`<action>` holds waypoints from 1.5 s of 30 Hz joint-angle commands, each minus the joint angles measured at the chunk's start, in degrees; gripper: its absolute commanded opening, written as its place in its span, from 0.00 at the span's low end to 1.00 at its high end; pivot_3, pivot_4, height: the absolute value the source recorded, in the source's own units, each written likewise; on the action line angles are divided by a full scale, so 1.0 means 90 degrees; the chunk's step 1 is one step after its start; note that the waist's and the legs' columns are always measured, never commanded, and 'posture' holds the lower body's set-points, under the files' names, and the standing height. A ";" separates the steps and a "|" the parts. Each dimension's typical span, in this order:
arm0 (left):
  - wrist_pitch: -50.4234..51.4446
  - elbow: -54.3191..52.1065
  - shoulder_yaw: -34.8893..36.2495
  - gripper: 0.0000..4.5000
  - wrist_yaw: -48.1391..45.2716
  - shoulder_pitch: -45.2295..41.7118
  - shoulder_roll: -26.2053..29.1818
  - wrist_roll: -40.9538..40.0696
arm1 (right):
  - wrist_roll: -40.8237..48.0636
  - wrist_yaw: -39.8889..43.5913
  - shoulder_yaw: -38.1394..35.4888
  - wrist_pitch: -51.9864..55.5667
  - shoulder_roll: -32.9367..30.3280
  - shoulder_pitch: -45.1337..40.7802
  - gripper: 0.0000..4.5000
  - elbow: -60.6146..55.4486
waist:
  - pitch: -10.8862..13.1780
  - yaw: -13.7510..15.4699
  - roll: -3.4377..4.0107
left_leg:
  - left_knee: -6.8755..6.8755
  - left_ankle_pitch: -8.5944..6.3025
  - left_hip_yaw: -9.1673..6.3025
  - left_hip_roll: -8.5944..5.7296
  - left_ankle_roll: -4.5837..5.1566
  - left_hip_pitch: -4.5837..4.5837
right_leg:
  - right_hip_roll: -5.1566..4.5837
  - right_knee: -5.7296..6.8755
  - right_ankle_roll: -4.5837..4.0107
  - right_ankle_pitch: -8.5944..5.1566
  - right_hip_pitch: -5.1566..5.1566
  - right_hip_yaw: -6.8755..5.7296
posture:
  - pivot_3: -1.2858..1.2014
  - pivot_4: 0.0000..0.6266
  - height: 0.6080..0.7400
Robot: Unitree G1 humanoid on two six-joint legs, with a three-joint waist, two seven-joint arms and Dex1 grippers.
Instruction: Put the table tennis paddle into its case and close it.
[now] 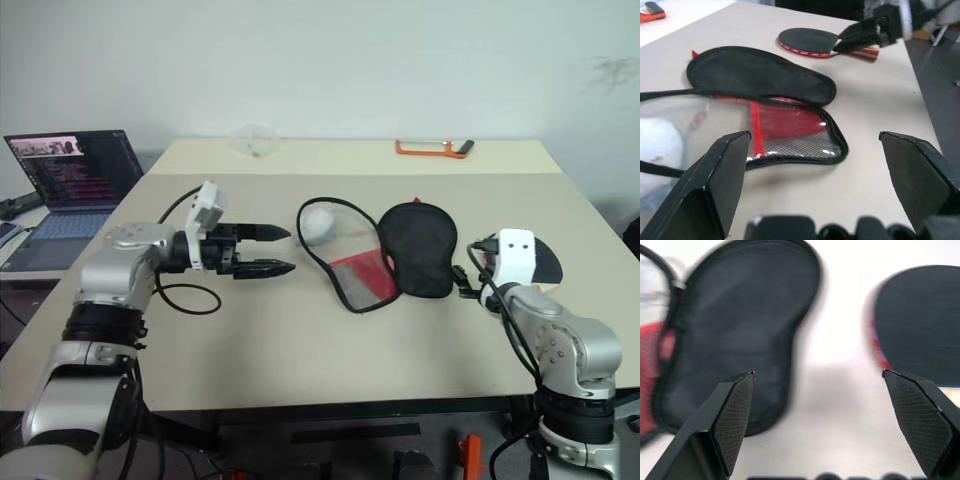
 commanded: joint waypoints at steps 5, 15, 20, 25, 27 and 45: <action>-0.0928 -0.0913 -0.0099 1.00 0.0911 -0.0023 -0.0389 0.0322 | -0.0843 0.1063 -0.0047 -0.0873 -0.0975 -0.0039 1.00 0.1227 | -0.0002 0.0060 0.0003 | 0.0000 0.0000 0.0001 0.0000 0.0001 0.0003 | -0.0002 -0.0001 0.0000 0.0000 0.0007 -0.0001 | 0.52 0.24 1.00; -0.0065 -0.2439 -0.0302 1.00 0.1728 0.0246 -0.1019 -0.0168 | -0.1026 0.1924 -0.0377 -0.0916 -0.1194 0.0289 1.00 0.1985 | -0.0001 0.0065 0.0003 | 0.0001 0.0001 0.0005 0.0000 -0.0001 0.0000 | -0.0005 -0.0002 0.0000 0.0000 0.0007 0.0001 | 0.52 0.24 1.00; 0.0551 -0.2967 -0.0403 1.00 0.1463 0.0394 -0.0676 -0.0466 | -0.1259 0.2207 -0.0341 -0.1161 -0.1284 0.0285 1.00 0.2585 | -0.0006 0.0061 0.0011 | 0.0001 0.0001 0.0006 0.0002 0.0000 0.0004 | -0.0002 0.0000 0.0000 0.0000 0.0009 0.0001 | 0.52 0.24 1.00; 0.0563 -0.2923 -0.0445 1.00 0.1572 0.0352 -0.0581 -0.0437 | -0.1560 0.2495 -0.0142 -0.1634 -0.1267 -0.0021 1.00 0.3335 | -0.0007 0.0069 0.0012 | 0.0003 0.0002 0.0009 0.0002 0.0004 0.0027 | -0.0002 -0.0004 0.0003 0.0002 0.0038 0.0001 | 0.52 0.24 1.00; 0.0564 -0.2900 -0.0455 1.00 0.1582 0.0336 -0.0568 -0.0442 | -0.1687 0.2583 -0.0063 -0.1835 -0.1233 -0.0145 1.00 0.3561 | -0.0006 0.0069 0.0013 | 0.0002 0.0002 0.0007 0.0002 0.0005 0.0049 | -0.0002 -0.0010 0.0004 0.0002 0.0061 -0.0002 | 0.52 0.24 1.00; 0.0196 -0.1388 -0.0017 1.00 0.1556 0.0160 0.0067 -0.0306 | -0.2023 0.2433 -0.0103 -0.2092 -0.1077 -0.1072 0.24 0.3661 | 0.0009 0.0068 0.0035 | -0.0003 0.0000 0.0007 0.0000 0.0007 0.0100 | -0.0001 -0.0011 0.0007 0.0003 0.0099 0.0005 | 0.52 0.24 1.00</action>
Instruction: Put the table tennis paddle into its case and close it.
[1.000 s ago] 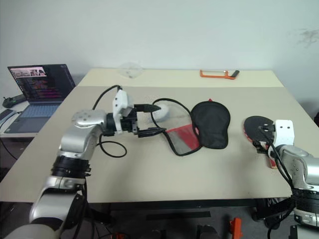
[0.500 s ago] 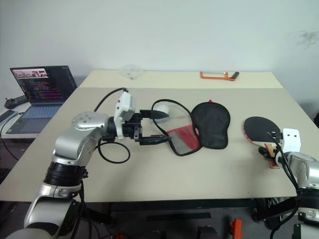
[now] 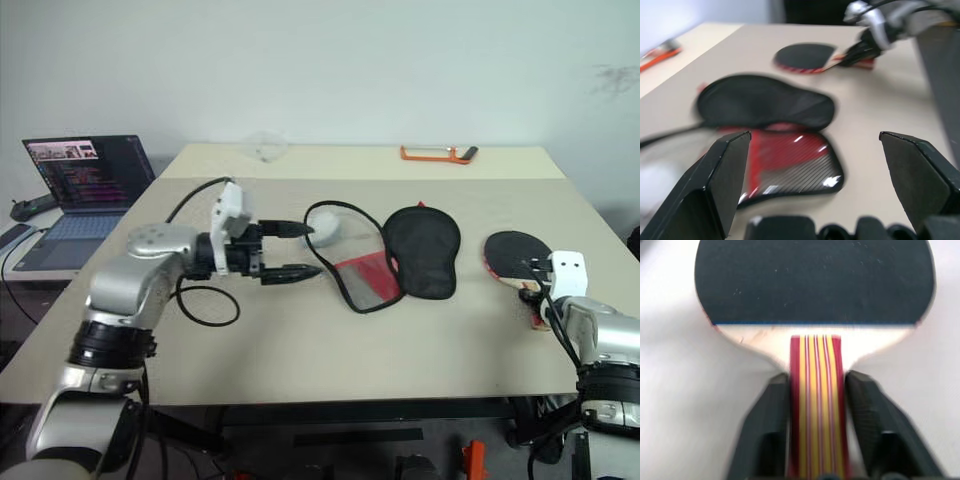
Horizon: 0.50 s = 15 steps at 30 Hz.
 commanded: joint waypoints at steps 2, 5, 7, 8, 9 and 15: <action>-0.0262 0.0225 0.0212 1.00 -0.0088 -0.0236 0.0051 -0.0036 | 0.0056 -0.0043 -0.0248 0.0080 -0.0174 -0.0670 0.24 -0.0592 | 0.0011 -0.0001 0.0017 | -0.0002 0.0000 0.0001 0.0000 -0.0001 -0.0005 | -0.0001 -0.0001 0.0000 0.0000 -0.0005 0.0001 | 0.52 0.24 1.00; -0.0374 0.0261 0.0259 1.00 -0.0272 -0.0125 0.0120 -0.0082 | 0.0182 -0.0132 -0.0204 0.0392 0.0026 -0.0988 0.24 -0.1130 | 0.0014 -0.0006 0.0022 | -0.0010 0.0002 0.0002 0.0001 -0.0005 -0.0022 | -0.0001 -0.0004 0.0000 0.0000 -0.0028 0.0003 | 0.52 0.24 1.00; -0.0398 0.0278 0.0301 1.00 -0.0384 -0.0064 0.0157 -0.0129 | 0.0239 -0.0221 -0.0173 0.0591 0.0231 -0.1121 0.24 -0.1470 | 0.0014 -0.0014 0.0022 | -0.0018 0.0011 0.0003 0.0004 -0.0021 -0.0041 | -0.0001 -0.0009 -0.0001 -0.0001 -0.0047 0.0002 | 0.52 0.24 1.00; -0.0437 0.0324 0.0317 1.00 -0.0414 -0.0048 0.0180 -0.0112 | 0.0295 -0.0307 -0.0164 0.0729 0.0428 -0.1184 0.24 -0.1661 | 0.0013 -0.0020 0.0022 | -0.0021 0.0013 0.0003 0.0004 -0.0025 -0.0051 | -0.0001 -0.0011 -0.0001 -0.0001 -0.0056 0.0002 | 0.52 0.24 1.00; -0.0487 0.0403 0.0331 1.00 -0.0433 -0.0047 0.0205 -0.0078 | 0.0326 -0.0428 -0.0128 0.0841 0.0673 -0.1228 0.24 -0.1852 | 0.0013 -0.0020 0.0022 | -0.0021 0.0014 0.0003 0.0005 -0.0026 -0.0063 | -0.0002 -0.0010 -0.0002 0.0000 -0.0068 0.0002 | 0.52 0.24 1.00; -0.0769 0.0746 0.0332 1.00 -0.0480 -0.0112 0.0272 0.0065 | 0.0311 -0.1174 -0.0011 0.1114 0.2080 -0.1178 0.24 -0.2462 | 0.0014 -0.0011 0.0024 | -0.0010 0.0015 -0.0002 -0.0002 -0.0028 -0.0102 | -0.0006 -0.0003 -0.0003 0.0001 -0.0104 0.0000 | 0.52 0.24 1.00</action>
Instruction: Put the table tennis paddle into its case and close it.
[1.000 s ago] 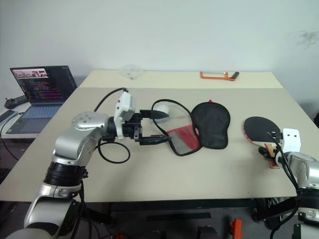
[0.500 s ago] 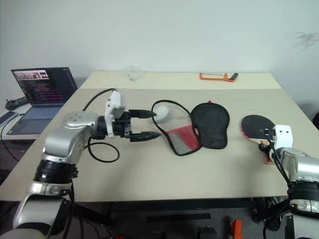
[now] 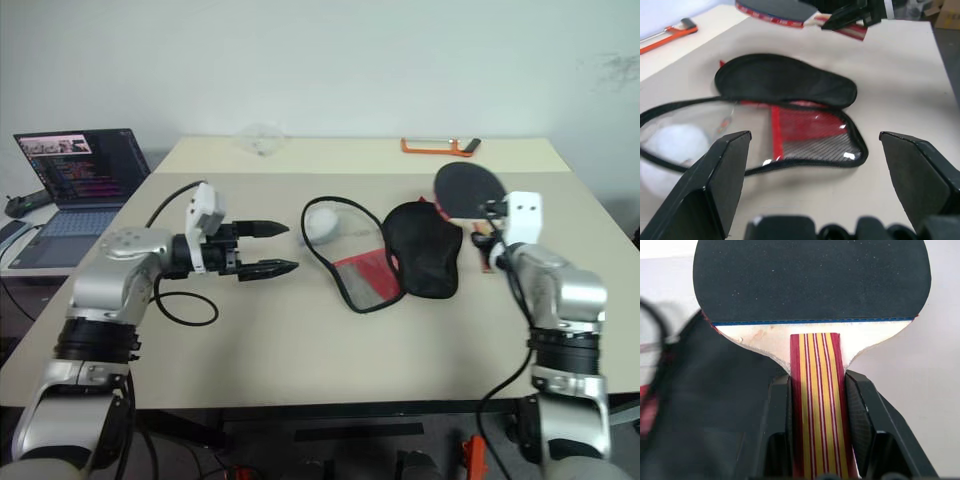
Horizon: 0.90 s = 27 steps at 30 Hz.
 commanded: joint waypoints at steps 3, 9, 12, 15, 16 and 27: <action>-0.0300 0.0052 0.0130 1.00 -0.0028 -0.0143 0.0100 0.0079 | -0.0053 -0.0667 -0.0047 -0.0067 0.0850 -0.0025 0.24 -0.0547 | 0.0001 0.0019 0.0002 | 0.0002 0.0000 -0.0001 -0.0003 0.0000 -0.0005 | -0.0001 0.0000 0.0000 0.0000 -0.0005 0.0000 | 0.52 0.24 1.00; -0.0318 0.0012 0.0079 1.00 0.0031 -0.0166 0.0031 0.0163 | -0.0183 -0.0870 0.0215 -0.0252 0.1346 0.0054 0.24 -0.0458 | 0.0002 0.0026 0.0003 | 0.0002 0.0000 -0.0002 -0.0003 0.0000 -0.0005 | -0.0001 0.0003 0.0000 0.0000 -0.0007 -0.0001 | 0.52 0.24 1.00; -0.0258 -0.0061 0.0057 1.00 0.0068 -0.0184 -0.0011 0.0163 | -0.0300 -0.0847 0.0333 -0.0416 0.1420 0.0061 0.24 -0.0262 | 0.0002 0.0019 0.0004 | 0.0002 0.0000 -0.0001 -0.0002 0.0000 -0.0004 | 0.0001 0.0006 0.0000 0.0000 -0.0009 0.0000 | 0.52 0.24 1.00; -0.0225 -0.0107 0.0036 1.00 0.0099 -0.0204 -0.0028 0.0181 | -0.0437 -0.0837 0.0432 -0.0634 0.1442 0.0050 0.24 -0.0009 | 0.0002 0.0008 0.0004 | 0.0002 0.0000 -0.0001 -0.0002 0.0000 -0.0004 | 0.0001 0.0007 0.0000 0.0000 -0.0009 0.0000 | 0.52 0.24 1.00; -0.0210 -0.0126 0.0033 1.00 0.0110 -0.0206 -0.0030 0.0183 | -0.0471 -0.0849 0.0440 -0.0710 0.1447 0.0039 0.24 0.0083 | 0.0002 0.0005 0.0004 | 0.0002 0.0000 -0.0001 -0.0002 0.0000 -0.0004 | 0.0001 0.0007 0.0000 0.0000 -0.0009 0.0000 | 0.52 0.24 1.00; -0.0099 -0.0216 0.0026 1.00 0.0133 -0.0205 -0.0004 0.0168 | -0.0527 -0.0870 0.0405 -0.1033 0.1612 -0.0069 0.24 0.0597 | 0.0002 -0.0072 0.0005 | 0.0002 0.0000 -0.0001 -0.0001 0.0000 -0.0003 | 0.0001 0.0010 0.0000 0.0000 -0.0009 0.0001 | 0.52 0.24 1.00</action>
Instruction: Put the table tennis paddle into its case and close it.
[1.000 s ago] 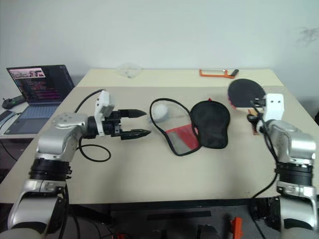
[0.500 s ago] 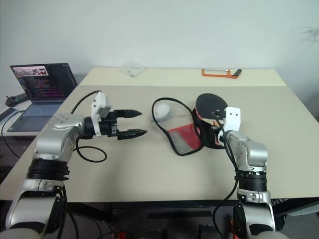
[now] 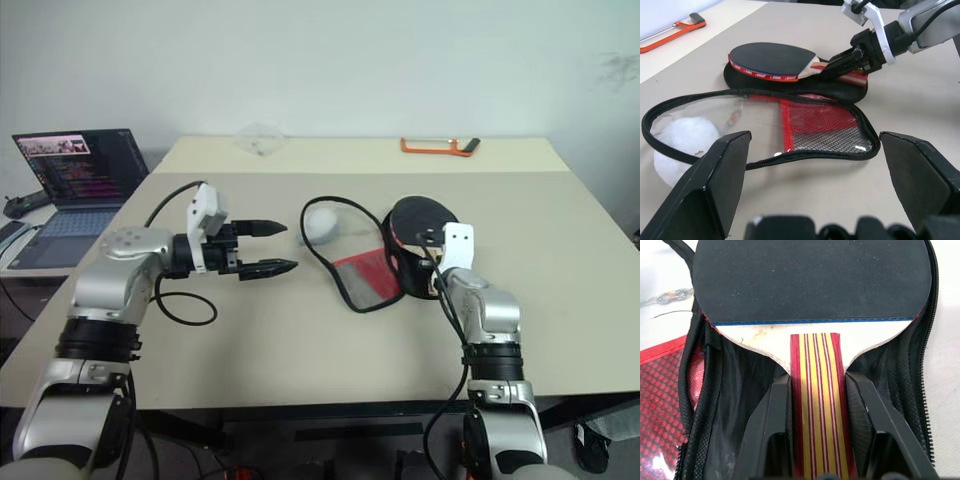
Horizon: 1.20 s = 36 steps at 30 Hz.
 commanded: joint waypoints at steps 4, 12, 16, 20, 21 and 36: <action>-0.0114 -0.0136 0.0068 1.00 -0.0032 -0.0140 0.0039 -0.0014 | 0.0038 -0.0108 -0.0137 -0.0423 0.0214 -0.0311 0.32 0.0033 | 0.0000 -0.0049 0.0000 | 0.0000 0.0000 0.0000 0.0000 0.0000 0.0000 | 0.0000 0.0000 0.0000 0.0000 0.0000 0.0000 | 0.52 0.24 1.00; -0.0023 -0.0166 0.0022 1.00 0.0030 -0.0104 -0.0006 0.0035 | 0.0107 0.0162 0.0029 -0.0332 0.0209 -0.0323 0.90 -0.0142 | 0.0000 -0.0060 0.0002 | 0.0000 0.0000 0.0000 0.0000 0.0000 0.0001 | 0.0000 0.0000 0.0000 0.0000 0.0001 0.0000 | 0.52 0.24 1.00; 0.0032 -0.0215 -0.0004 1.00 0.0165 -0.0043 -0.0023 0.0097 | 0.0055 0.0651 0.0464 -0.0062 -0.0132 -0.0071 0.99 -0.0717 | 0.0000 -0.0058 0.0002 | 0.0001 0.0000 0.0000 0.0000 0.0000 0.0001 | 0.0000 0.0001 0.0000 0.0000 0.0000 0.0001 | 0.52 0.24 1.00; -0.0082 -0.0014 -0.0039 1.00 0.0415 0.0045 -0.0006 0.0308 | 0.0685 0.1644 0.0634 0.0490 -0.0767 0.0429 0.99 -0.2139 | 0.0000 -0.0048 0.0002 | 0.0002 -0.0001 -0.0001 -0.0001 0.0001 -0.0001 | 0.0000 -0.0001 0.0000 0.0000 0.0001 0.0000 | 0.52 0.24 1.00; -0.0141 0.0108 -0.0056 1.00 0.0509 0.0058 -0.0008 0.0410 | 0.0838 0.1904 0.0662 0.0637 -0.1009 0.0575 0.99 -0.2539 | 0.0000 -0.0040 0.0002 | 0.0002 -0.0001 -0.0002 0.0000 0.0002 -0.0001 | 0.0000 -0.0002 0.0000 0.0000 0.0001 -0.0002 | 0.52 0.24 1.00; -0.1106 0.2748 -0.0802 0.00 0.1248 -0.1096 -0.1011 0.1733 | 0.3395 0.4503 -0.0312 0.1527 -0.4193 0.1354 1.00 -0.5109 | 0.0004 0.0110 -0.0013 | 0.0019 -0.0015 -0.0011 -0.0002 0.0028 0.0002 | -0.0001 -0.0004 0.0005 0.0001 0.0027 -0.0021 | 0.52 0.24 1.00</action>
